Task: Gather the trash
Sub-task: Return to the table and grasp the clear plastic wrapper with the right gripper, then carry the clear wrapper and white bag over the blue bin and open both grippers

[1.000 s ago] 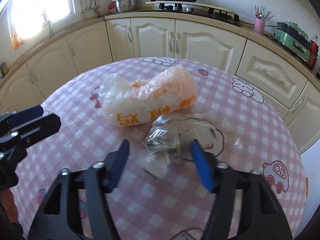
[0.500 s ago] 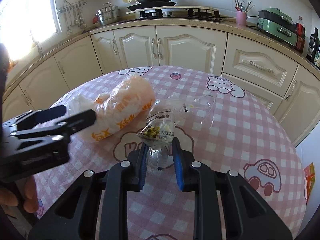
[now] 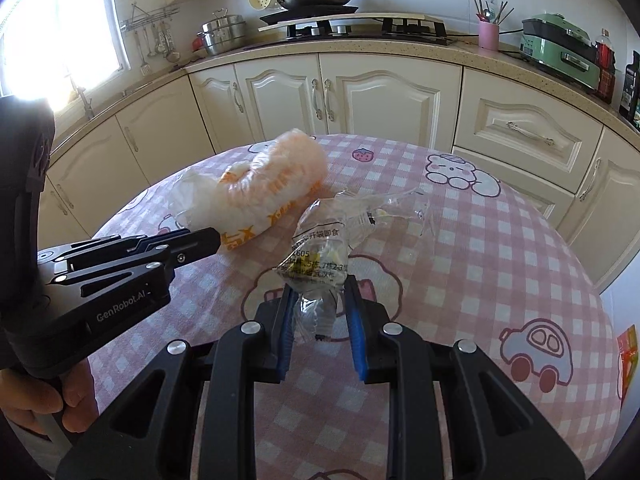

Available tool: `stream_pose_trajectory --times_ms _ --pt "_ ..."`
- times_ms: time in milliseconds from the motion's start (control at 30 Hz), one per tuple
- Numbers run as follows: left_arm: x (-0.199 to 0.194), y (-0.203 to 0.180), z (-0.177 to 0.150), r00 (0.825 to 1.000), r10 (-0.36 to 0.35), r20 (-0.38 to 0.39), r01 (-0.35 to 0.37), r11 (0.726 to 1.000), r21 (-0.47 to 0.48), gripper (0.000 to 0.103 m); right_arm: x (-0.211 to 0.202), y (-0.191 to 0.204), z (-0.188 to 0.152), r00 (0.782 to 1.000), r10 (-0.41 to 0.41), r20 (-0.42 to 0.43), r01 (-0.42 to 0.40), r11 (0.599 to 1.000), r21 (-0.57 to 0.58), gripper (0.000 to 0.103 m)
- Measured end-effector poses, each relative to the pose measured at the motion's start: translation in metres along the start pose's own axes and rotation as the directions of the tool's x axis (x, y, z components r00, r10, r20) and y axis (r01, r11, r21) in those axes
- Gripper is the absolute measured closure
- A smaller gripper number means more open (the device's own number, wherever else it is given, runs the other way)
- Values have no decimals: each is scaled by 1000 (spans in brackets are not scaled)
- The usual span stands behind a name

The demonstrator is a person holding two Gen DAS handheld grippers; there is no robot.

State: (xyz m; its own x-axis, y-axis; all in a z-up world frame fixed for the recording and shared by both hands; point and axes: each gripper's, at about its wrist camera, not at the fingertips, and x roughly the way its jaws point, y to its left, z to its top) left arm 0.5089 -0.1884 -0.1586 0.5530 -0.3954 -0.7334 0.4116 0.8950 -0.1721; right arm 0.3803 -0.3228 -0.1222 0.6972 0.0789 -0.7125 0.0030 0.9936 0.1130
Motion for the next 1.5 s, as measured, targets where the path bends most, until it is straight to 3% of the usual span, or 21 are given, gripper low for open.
stream_pose_trajectory --times_ms 367,700,967,1233,1500 --pt "-35 10 -9 999 17 42 -17 1000 -20 100 -15 13 1 999 15 48 -13 999 -31 81" --pt "-139 39 -49 984 81 160 -71 995 -67 100 -53 69 -11 993 91 81 -81 990 -115 81" --pt "-227 88 -110 959 167 229 -130 977 -167 100 -92 162 -30 973 215 85 -193 958 -213 81" --pt "-298 163 -193 923 312 226 -231 918 -323 100 -106 271 -62 937 348 28 -322 892 -318 81" --pt "-329 244 -287 886 444 136 -330 807 -489 100 -81 379 -116 891 438 -117 -447 807 -387 81"
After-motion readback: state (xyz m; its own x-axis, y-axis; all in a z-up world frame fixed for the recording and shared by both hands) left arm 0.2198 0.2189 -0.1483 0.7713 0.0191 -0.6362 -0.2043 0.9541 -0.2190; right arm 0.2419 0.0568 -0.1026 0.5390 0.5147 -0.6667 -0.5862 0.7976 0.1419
